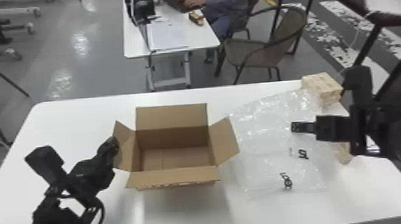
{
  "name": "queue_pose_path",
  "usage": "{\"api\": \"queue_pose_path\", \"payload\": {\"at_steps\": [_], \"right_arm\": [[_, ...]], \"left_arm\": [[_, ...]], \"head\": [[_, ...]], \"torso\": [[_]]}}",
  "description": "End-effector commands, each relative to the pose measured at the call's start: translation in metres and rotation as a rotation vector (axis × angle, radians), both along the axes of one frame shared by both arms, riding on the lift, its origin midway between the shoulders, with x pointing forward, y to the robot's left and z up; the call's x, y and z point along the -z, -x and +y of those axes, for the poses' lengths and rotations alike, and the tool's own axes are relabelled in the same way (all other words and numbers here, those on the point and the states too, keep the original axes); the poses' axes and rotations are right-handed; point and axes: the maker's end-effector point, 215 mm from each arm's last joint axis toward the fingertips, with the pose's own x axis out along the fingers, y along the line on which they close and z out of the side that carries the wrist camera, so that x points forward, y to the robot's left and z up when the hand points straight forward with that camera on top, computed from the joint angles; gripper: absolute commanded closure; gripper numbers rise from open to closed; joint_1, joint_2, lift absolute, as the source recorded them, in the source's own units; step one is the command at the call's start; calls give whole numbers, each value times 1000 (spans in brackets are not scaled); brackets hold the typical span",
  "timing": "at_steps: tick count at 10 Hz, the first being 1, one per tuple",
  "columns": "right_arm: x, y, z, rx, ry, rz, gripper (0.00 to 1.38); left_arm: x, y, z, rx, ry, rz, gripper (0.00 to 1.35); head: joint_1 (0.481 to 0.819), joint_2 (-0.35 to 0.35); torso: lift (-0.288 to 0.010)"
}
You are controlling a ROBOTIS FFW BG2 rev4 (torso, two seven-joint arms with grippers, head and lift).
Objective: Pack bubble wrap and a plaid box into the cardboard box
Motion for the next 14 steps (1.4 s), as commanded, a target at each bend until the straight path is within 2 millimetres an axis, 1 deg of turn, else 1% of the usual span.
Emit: {"api": "queue_pose_path", "payload": {"at_steps": [1, 2, 5, 6, 8, 10, 11, 14], "right_arm": [[-12, -7, 12, -17, -26, -39, 1288], [-24, -12, 17, -30, -37, -71, 1288], [-76, -28, 40, -81, -85, -198, 1288], [-85, -32, 51, -97, -112, -222, 1288], [-87, -39, 88, -140, -207, -247, 1288], [-116, -49, 100, -164, -228, -321, 1288], [-126, -52, 105, -169, -239, -343, 1288], [-144, -55, 140, -226, -311, -384, 1288]], "left_arm": [[-3, 2, -6, -29, 19, -17, 1185], [-4, 3, -6, -44, 20, -20, 1185], [-2, 3, -9, -46, 17, -14, 1185], [-1, 2, -10, -46, 15, -12, 1185], [1, 3, -12, -52, 13, -7, 1185], [0, 2, -12, -50, 13, -8, 1185], [0, 2, -12, -50, 10, -8, 1185], [1, 2, -12, -53, 9, -2, 1185]], "head": [[695, -45], [695, -36], [695, -23], [695, -15], [695, 2], [695, 36], [695, 43], [692, 65]], "torso": [[-71], [-71], [-71], [-71], [-71], [-71], [-71], [-71]]}}
